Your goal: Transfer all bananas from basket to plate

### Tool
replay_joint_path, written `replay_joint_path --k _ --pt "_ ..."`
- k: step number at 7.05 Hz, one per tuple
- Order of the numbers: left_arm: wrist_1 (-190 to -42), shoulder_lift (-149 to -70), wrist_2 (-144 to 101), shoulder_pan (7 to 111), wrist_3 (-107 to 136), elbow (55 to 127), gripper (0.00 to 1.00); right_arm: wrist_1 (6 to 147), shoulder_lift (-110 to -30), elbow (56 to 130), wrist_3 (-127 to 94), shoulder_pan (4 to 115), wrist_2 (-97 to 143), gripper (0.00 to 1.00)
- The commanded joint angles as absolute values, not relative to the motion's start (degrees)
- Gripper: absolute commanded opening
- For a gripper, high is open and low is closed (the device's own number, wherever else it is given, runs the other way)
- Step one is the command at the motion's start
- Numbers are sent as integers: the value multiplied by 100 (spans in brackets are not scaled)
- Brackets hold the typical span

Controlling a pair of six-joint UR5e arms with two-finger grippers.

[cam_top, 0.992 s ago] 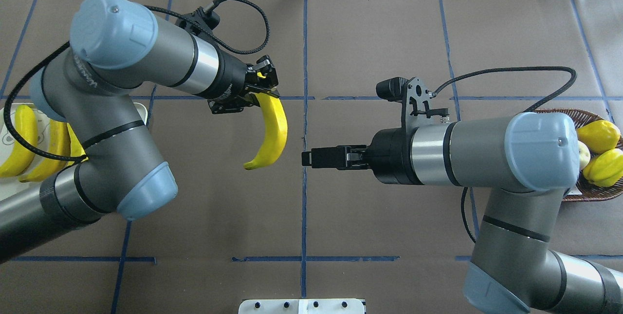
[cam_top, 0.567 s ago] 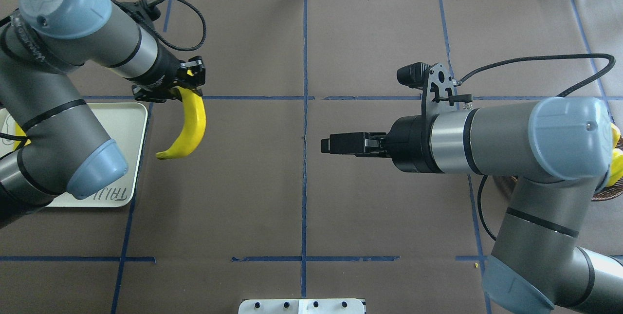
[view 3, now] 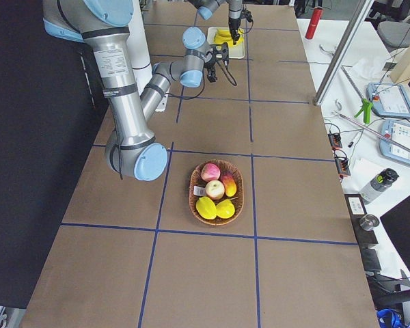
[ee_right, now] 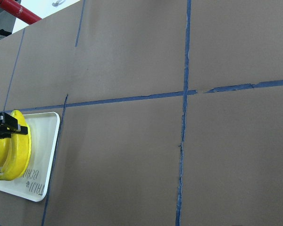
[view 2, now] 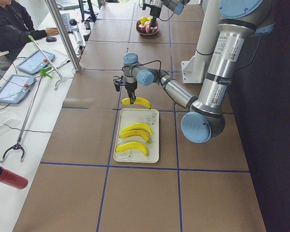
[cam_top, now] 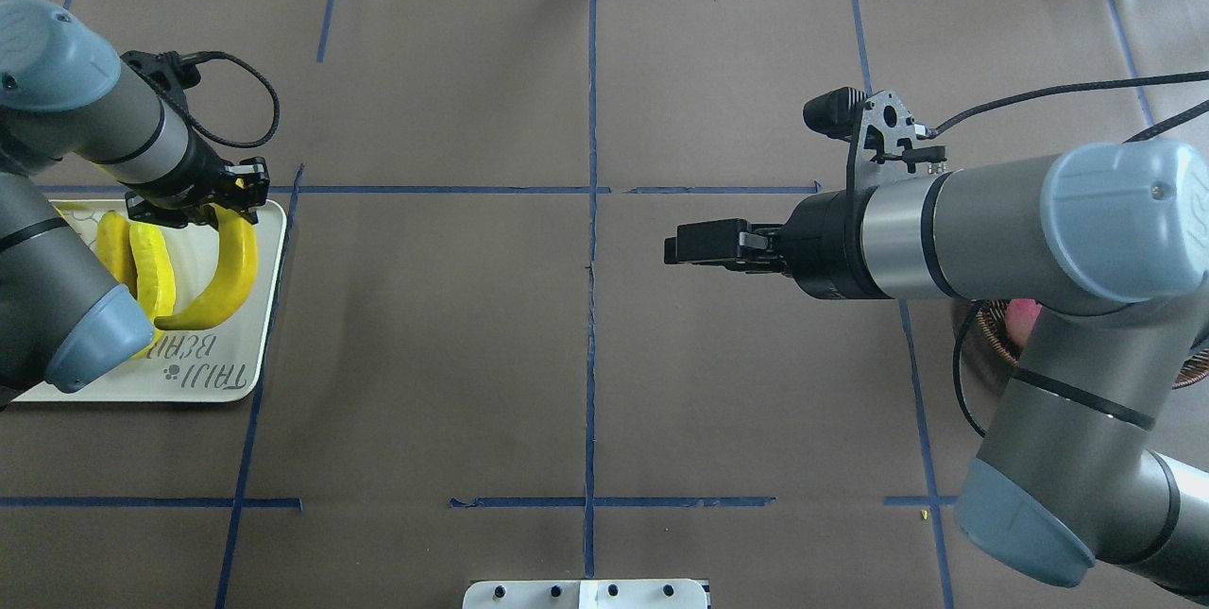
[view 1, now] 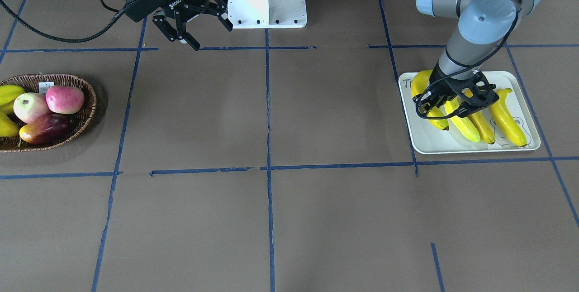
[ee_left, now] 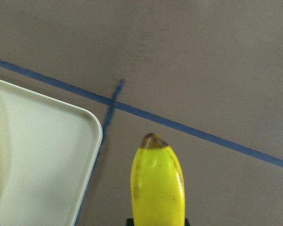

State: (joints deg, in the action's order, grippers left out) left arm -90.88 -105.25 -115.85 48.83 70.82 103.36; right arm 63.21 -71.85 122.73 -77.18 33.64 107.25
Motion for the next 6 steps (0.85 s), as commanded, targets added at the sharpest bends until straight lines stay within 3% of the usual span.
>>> replay_joint_path --k 1,2,3,4,5,6 --pt "-9105 -10547 -11593 4834 7066 9741 0 6337 -7181 12270 -7717 3384 10731 100" --pt "-9105 -10547 -11593 4834 7084 9686 0 6337 -7181 12278 -7717 3384 10731 100" --pt "-9323 -10590 -11593 4834 7110 9520 13 6337 -7181 12278 -7717 3392 10731 100" --pt "-9682 -10539 -11584 4843 7049 9423 82 6337 -7181 12278 -7717 3393 10731 100" --pt "-9860 -10538 -11558 4851 7031 9439 99 6337 -7181 12278 -7717 3419 10731 100" --pt "-9853 -10564 -11514 4930 7023 9640 99 6346 -7233 12278 -7717 3462 10749 100"
